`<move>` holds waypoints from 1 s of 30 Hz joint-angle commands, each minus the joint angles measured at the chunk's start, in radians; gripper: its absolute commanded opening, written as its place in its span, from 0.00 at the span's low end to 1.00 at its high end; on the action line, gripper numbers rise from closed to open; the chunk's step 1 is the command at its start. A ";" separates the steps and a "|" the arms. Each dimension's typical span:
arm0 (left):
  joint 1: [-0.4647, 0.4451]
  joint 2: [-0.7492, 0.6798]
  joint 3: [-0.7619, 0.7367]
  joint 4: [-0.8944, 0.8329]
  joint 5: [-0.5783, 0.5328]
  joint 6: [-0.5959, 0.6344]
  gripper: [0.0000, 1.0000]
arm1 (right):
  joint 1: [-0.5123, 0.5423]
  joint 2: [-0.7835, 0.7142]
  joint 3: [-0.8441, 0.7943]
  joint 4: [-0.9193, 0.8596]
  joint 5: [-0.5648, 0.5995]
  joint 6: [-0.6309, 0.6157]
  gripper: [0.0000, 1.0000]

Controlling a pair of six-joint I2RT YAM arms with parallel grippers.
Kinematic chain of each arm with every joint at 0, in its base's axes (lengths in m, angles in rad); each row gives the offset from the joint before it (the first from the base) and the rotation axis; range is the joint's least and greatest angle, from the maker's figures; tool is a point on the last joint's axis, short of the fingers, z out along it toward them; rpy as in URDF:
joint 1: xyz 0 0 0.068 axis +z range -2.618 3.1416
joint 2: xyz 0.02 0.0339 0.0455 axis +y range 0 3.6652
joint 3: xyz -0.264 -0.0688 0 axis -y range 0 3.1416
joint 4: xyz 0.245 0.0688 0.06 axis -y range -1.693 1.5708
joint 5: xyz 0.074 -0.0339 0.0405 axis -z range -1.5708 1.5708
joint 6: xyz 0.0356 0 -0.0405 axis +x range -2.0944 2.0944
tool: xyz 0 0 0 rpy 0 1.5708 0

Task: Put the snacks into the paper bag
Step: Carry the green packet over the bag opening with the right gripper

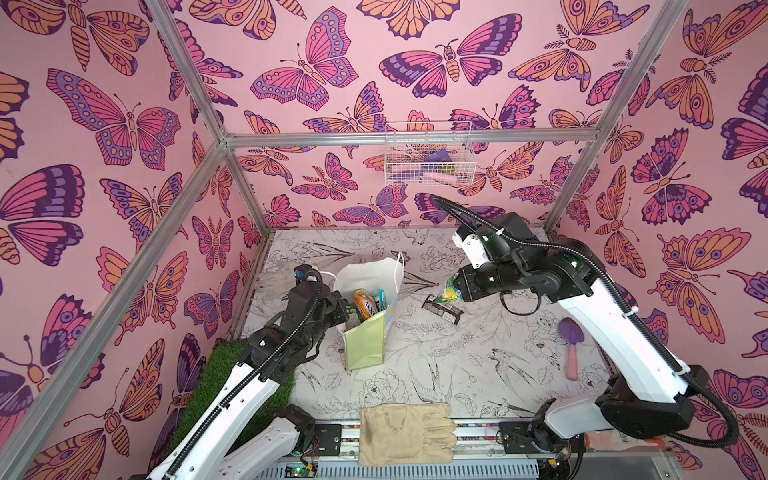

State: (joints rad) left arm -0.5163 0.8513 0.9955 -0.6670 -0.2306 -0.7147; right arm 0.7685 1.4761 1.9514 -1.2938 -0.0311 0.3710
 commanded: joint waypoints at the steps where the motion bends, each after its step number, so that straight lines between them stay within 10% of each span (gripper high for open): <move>1: 0.004 -0.015 0.038 0.027 0.005 0.017 0.00 | 0.035 0.024 0.073 -0.094 0.075 -0.036 0.00; 30: 0.004 -0.033 0.038 0.024 0.001 0.018 0.00 | 0.210 0.153 0.345 -0.069 0.037 -0.194 0.00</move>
State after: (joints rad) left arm -0.5163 0.8490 1.0000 -0.6750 -0.2268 -0.7143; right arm 0.9703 1.6398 2.2711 -1.4124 0.0654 0.2260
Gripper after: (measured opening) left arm 0.044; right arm 0.044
